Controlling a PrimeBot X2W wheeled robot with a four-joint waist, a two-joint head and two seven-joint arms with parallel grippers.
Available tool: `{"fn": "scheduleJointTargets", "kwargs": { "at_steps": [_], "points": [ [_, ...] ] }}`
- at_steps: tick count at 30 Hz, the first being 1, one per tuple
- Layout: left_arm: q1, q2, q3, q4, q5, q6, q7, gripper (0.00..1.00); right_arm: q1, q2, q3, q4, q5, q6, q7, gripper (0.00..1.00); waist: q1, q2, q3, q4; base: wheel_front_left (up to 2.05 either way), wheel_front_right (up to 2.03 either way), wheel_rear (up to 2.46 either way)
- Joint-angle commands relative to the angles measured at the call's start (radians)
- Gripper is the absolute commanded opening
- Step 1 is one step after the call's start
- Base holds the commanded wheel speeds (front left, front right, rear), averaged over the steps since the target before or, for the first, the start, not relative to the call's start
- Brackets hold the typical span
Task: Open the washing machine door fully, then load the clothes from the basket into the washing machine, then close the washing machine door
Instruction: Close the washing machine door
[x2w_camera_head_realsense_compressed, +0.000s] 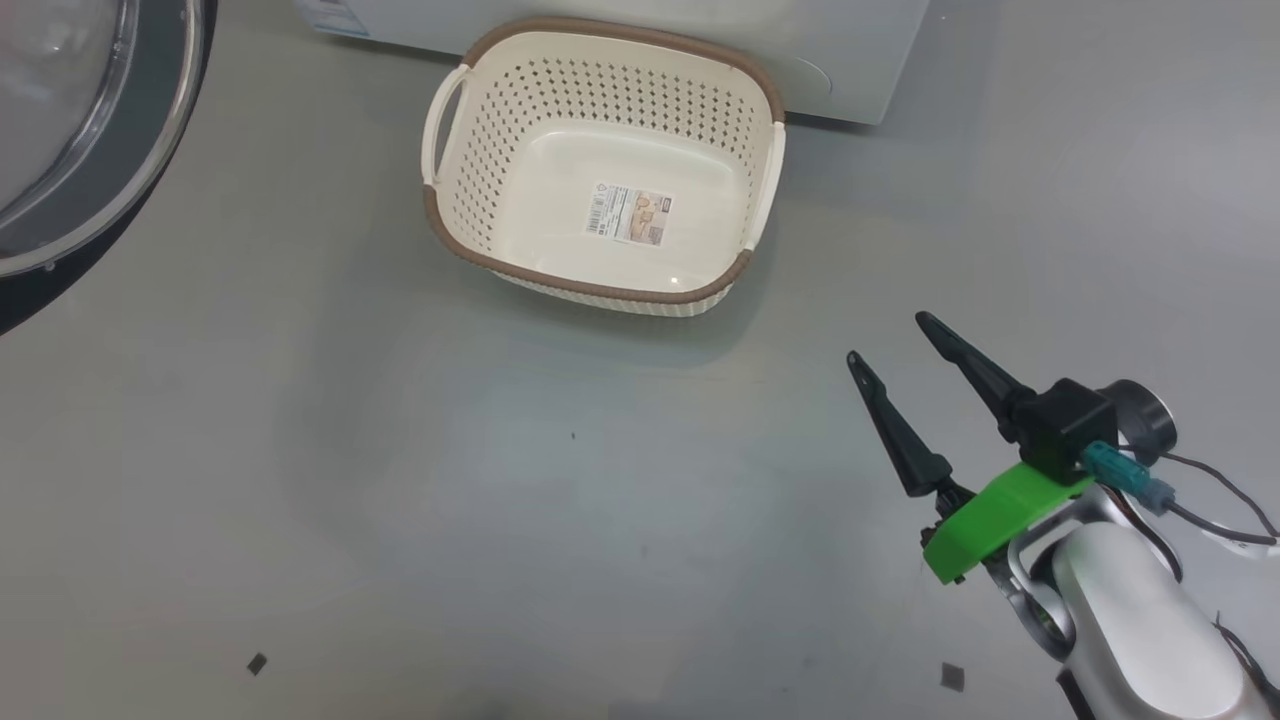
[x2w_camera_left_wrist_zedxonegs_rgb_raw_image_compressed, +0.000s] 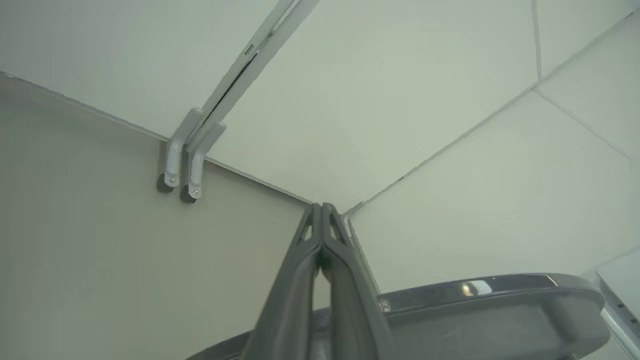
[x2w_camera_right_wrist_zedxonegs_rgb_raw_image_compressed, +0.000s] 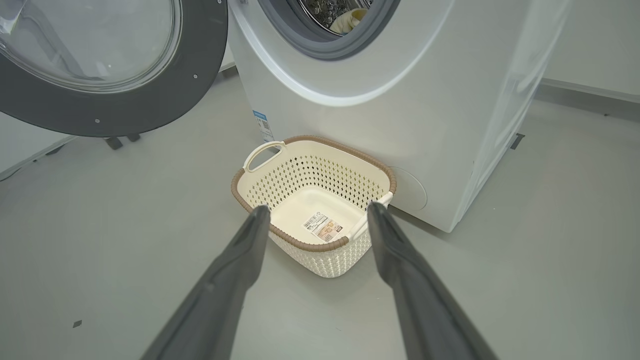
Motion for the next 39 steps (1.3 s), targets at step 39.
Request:
{"fn": "scheduleJointTargets", "kwargs": {
  "at_steps": [39],
  "points": [
    [-0.165, 0.049, -0.063, 0.129, -0.164, -0.029, 0.626, 0.00, -0.006, 0.007, 0.063, -0.034, -0.003, 0.000, 0.005, 1.00, -0.0001, 0.0000, -0.044, -0.053, 0.00, 0.00, 0.00]
  ]
}}
